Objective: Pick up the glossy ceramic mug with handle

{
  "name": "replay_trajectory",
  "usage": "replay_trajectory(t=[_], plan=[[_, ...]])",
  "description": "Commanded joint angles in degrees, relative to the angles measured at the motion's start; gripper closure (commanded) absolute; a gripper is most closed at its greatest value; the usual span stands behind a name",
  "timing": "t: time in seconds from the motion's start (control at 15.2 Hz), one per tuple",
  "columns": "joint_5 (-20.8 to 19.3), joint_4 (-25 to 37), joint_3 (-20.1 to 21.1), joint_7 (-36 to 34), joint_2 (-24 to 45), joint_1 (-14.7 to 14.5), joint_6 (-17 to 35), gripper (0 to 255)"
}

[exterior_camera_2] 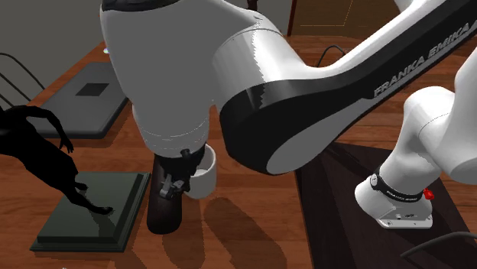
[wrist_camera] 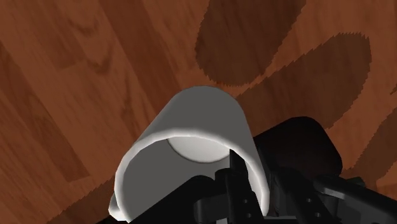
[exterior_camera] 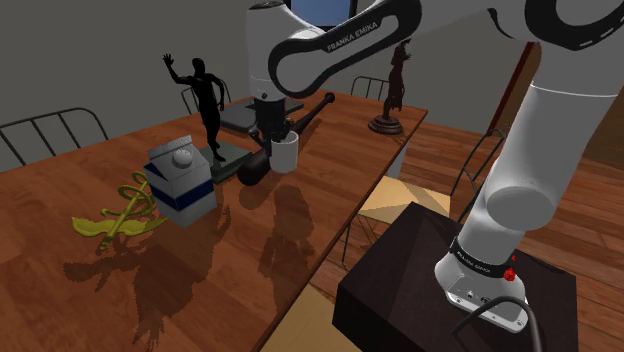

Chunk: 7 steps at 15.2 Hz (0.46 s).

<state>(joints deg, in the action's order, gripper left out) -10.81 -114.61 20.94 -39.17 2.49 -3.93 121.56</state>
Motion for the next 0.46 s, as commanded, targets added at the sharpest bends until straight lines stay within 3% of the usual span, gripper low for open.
replay_trajectory(t=[0.0,0.4], plan=[[0.51,0.77,0.00,0.51,-0.81,0.05,-1.48,255],[1.14,3.03,0.02,1.25,-1.67,0.06,-4.47,255]])
